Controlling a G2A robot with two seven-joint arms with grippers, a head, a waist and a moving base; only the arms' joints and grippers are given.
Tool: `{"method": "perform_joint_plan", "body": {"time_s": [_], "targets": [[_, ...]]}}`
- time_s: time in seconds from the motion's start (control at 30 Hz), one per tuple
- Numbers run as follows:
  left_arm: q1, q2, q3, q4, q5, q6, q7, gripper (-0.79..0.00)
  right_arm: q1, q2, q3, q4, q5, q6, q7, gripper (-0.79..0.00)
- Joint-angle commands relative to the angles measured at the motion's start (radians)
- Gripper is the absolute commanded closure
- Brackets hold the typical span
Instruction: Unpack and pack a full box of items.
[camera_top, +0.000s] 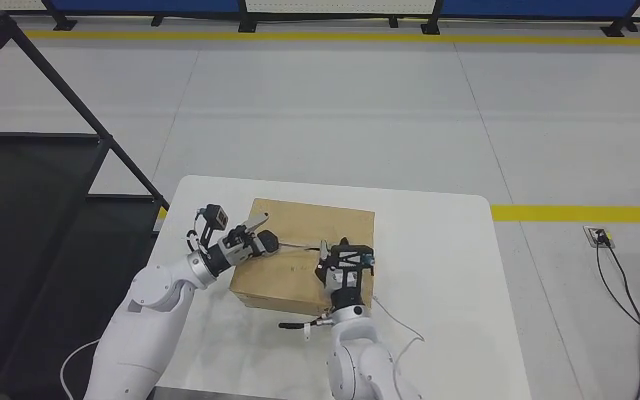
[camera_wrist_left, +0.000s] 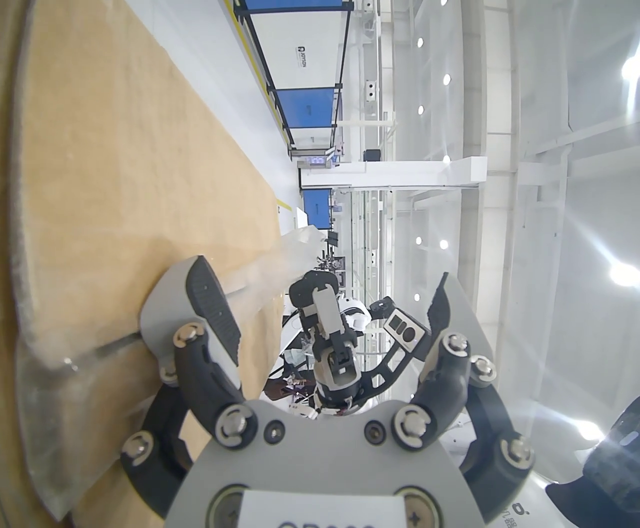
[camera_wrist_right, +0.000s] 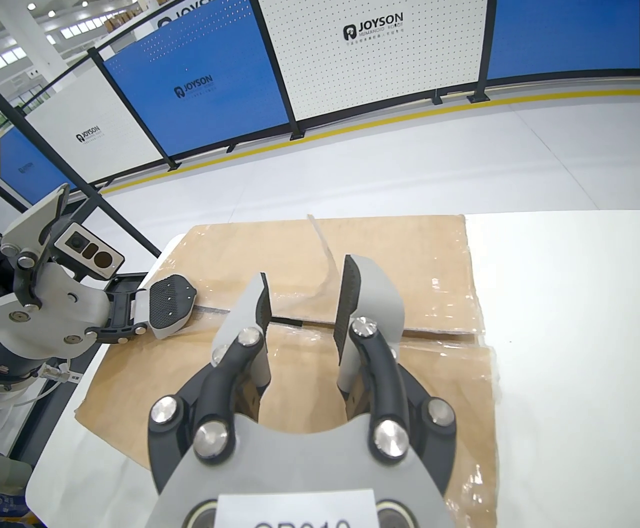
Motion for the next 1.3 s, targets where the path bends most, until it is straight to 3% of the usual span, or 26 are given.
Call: {"method": "perform_joint_plan", "body": {"time_s": [0.0,0.23,0.37,0.43,0.47,0.5,0.77,1.07,1.27], "targets": [[0.004,0.000,0.000,-0.006,-0.001,-0.001,-0.001,-0.785,-0.017,0.002,0.008,-0.025,-0.007,-0.003,-0.009,-0.336],[0.016,0.003,-0.004,-0.022,-0.001,-0.003,0.001,-0.785,-0.034,0.010,0.009,-0.124,-0.028,-0.131,0.013,-0.354],[0.024,0.004,-0.007,-0.030,-0.004,-0.005,0.003,-0.785,0.030,0.010,0.028,-0.108,0.024,-0.228,0.140,-0.302],[0.027,0.005,-0.008,-0.032,-0.008,-0.005,0.004,-0.785,0.081,0.007,0.046,-0.071,0.080,-0.254,0.228,-0.175],[0.028,0.005,-0.009,-0.034,-0.010,-0.006,0.004,-0.785,0.097,0.006,0.054,-0.056,0.099,-0.259,0.257,-0.046],[0.030,0.005,-0.011,-0.035,-0.012,-0.006,0.005,-0.785,0.119,0.005,0.067,-0.034,0.134,-0.267,0.300,0.000],[0.036,0.007,-0.017,-0.043,-0.021,-0.004,0.007,-0.785,0.225,0.009,0.173,0.099,0.313,-0.280,0.579,0.000],[0.038,0.008,-0.017,-0.045,-0.023,-0.007,0.013,-0.785,0.225,0.023,0.243,0.092,0.369,-0.260,0.683,0.000],[0.041,0.010,-0.027,-0.051,-0.030,-0.011,0.020,-0.785,0.202,0.034,0.299,0.056,0.397,-0.251,0.693,0.000]]}}
